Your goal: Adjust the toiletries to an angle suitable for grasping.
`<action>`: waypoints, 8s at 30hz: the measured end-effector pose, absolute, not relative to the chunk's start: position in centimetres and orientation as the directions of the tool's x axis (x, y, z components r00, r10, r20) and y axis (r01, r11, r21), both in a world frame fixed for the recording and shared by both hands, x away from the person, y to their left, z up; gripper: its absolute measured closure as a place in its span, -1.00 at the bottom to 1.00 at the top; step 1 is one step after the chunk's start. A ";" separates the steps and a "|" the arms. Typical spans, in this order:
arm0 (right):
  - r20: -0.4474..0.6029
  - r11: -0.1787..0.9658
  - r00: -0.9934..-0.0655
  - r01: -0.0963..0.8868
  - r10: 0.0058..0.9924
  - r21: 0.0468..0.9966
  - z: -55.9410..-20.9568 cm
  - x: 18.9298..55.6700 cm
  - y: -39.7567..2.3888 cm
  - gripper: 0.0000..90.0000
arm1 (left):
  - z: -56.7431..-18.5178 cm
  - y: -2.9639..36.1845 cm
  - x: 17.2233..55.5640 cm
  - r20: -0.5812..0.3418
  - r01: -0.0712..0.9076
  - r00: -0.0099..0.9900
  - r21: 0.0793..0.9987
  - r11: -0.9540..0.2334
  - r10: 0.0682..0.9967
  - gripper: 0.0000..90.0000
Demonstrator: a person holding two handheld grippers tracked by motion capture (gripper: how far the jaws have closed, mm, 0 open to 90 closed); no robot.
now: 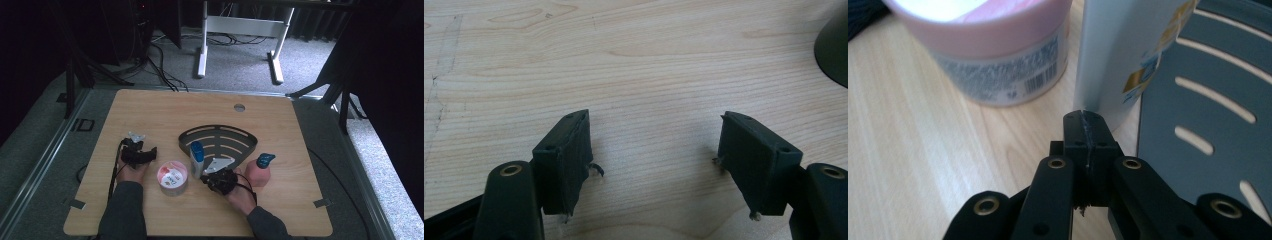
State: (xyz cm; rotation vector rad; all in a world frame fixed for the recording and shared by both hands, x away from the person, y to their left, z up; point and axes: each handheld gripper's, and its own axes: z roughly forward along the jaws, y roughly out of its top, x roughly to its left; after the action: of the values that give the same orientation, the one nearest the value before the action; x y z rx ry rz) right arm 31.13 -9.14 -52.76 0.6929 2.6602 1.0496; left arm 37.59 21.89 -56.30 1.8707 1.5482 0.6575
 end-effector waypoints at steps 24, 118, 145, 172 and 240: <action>-0.029 0.625 -0.865 0.337 0.500 0.704 -52.5 35.0 -5.9 1.00 | -56.3 21.9 37.6 -0.009 0.675 0.191 0.727 -0.125 0.982 -0.34; -0.025 0.443 -0.628 0.520 0.778 0.730 -52.2 34.9 -28.8 1.00 | -56.3 21.9 37.6 -0.009 0.675 0.190 0.727 -0.124 0.982 -0.34; 0.029 0.525 -0.780 0.447 0.625 0.725 -52.4 30.9 -24.4 1.00 | -56.3 21.9 37.6 -0.009 0.676 0.190 0.726 -0.124 0.982 -0.34; 0.073 0.575 -0.854 0.408 0.515 0.710 -52.6 24.9 -23.2 1.00 | -56.3 21.9 37.6 -0.008 0.676 0.192 0.726 -0.126 0.981 -0.34; 0.086 0.584 -0.908 0.335 0.411 0.740 -52.6 29.1 -15.5 1.00 | -54.5 21.6 35.6 -0.101 0.665 0.344 0.728 -0.166 0.934 0.72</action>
State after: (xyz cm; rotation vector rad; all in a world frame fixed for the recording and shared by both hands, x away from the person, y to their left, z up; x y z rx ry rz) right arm 29.07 -15.46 -52.60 0.6401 2.7110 1.2359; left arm 35.61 21.56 -54.52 1.9122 1.3974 0.4920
